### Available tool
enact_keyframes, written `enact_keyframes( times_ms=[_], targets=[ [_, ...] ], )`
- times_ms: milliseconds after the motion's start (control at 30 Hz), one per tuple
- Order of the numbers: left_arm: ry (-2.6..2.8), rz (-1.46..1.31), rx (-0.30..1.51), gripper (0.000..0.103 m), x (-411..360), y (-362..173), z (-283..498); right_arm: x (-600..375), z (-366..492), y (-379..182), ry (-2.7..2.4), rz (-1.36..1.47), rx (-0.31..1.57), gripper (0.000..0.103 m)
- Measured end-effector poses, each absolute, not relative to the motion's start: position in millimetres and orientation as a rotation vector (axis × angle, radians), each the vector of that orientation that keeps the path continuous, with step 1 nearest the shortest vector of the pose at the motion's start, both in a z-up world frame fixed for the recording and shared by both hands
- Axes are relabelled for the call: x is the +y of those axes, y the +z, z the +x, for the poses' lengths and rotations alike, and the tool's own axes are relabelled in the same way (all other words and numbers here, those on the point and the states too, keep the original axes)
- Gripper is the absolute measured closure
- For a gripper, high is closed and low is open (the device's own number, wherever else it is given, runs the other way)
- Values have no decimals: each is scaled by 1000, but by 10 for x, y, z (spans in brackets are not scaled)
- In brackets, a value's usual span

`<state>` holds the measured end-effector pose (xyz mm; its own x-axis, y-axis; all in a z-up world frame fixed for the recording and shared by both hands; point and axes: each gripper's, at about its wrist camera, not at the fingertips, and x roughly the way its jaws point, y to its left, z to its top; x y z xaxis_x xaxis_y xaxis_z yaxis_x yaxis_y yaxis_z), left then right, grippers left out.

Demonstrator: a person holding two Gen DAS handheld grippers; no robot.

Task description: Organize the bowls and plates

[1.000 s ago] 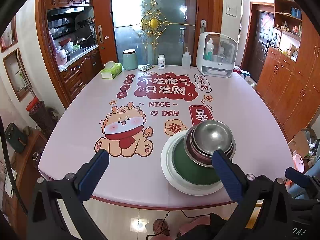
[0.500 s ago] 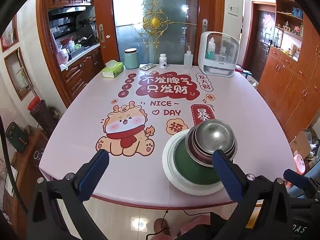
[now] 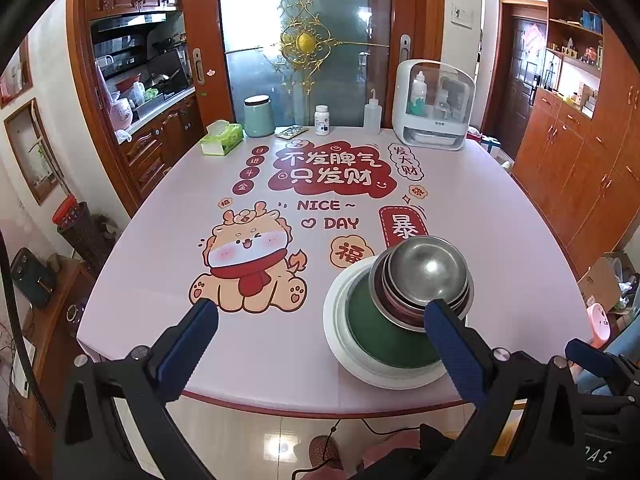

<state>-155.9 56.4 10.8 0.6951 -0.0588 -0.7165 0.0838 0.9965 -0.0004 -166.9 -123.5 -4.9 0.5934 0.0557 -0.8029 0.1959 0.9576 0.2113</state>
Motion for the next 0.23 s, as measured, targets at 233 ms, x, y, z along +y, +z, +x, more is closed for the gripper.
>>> enact_keyframes(
  times_ms=[233],
  targets=[
    [-81,34,808,1,574,79,-1558,-1247,-1678,-82,-82,294,941,0]
  ],
)
